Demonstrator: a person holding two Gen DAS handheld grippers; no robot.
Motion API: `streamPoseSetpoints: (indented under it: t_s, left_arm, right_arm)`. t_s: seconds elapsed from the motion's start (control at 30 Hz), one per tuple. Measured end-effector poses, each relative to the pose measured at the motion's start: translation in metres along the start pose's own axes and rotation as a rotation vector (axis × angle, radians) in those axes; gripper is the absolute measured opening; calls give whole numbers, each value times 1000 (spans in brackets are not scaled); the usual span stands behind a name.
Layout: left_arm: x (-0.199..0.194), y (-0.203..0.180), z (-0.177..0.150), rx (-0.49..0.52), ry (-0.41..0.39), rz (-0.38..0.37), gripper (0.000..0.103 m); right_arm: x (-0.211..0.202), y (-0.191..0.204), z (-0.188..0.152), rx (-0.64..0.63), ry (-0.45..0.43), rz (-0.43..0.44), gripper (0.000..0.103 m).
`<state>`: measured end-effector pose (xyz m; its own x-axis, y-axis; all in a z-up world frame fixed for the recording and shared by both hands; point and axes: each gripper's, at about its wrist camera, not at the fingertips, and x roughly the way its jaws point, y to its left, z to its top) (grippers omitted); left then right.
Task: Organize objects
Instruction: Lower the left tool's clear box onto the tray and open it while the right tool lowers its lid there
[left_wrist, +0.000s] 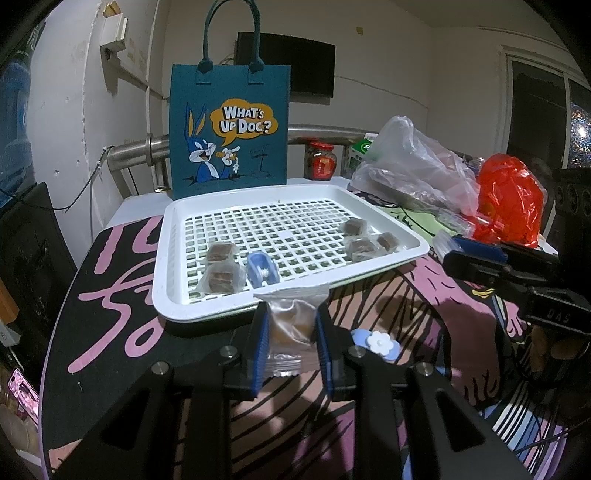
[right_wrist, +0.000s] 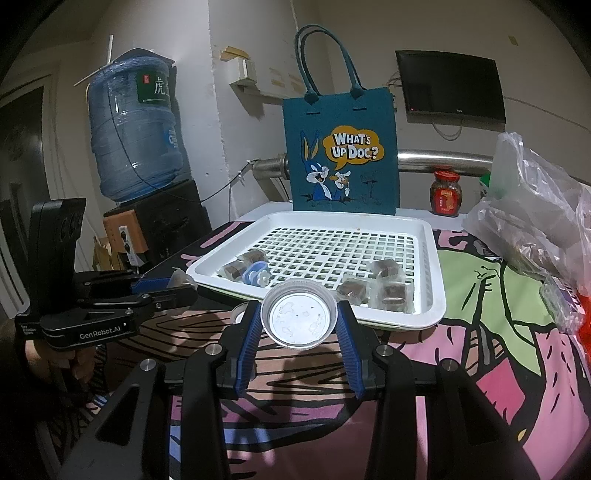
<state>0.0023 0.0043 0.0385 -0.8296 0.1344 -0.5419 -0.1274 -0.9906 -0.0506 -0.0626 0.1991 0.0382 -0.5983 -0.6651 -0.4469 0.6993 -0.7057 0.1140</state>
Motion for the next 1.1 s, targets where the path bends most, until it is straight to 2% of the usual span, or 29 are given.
streamPoseSetpoints:
  t_s: [0.17,0.3,0.4,0.57,0.67,0.87,1.1]
  left_arm:
    - [7,3,3,-19,38,4,23]
    - [17,4,4,-17,101,-10,23]
    - [14,8,14,-4,101,-15,23]
    - [17,23,51,20,66,12,23]
    - [35,36,70,9,78,32,23]
    - [89,64,89,-83,152,41,23]
    - [132,61,94,-97,222,27,23]
  right_arm:
    - [5,-2,0,28,27,2,40]
    - [11,-8,0,61,68,4,40]
    - [12,-8,6,35,96,-1,40]
    - [3,-18,48,15,59,21,40]
    - [11,-29,72,1,40,-4,40]
    - [72,-54,97,46,114,-2,40]
    - [140,-69,85,42,268,-57,40]
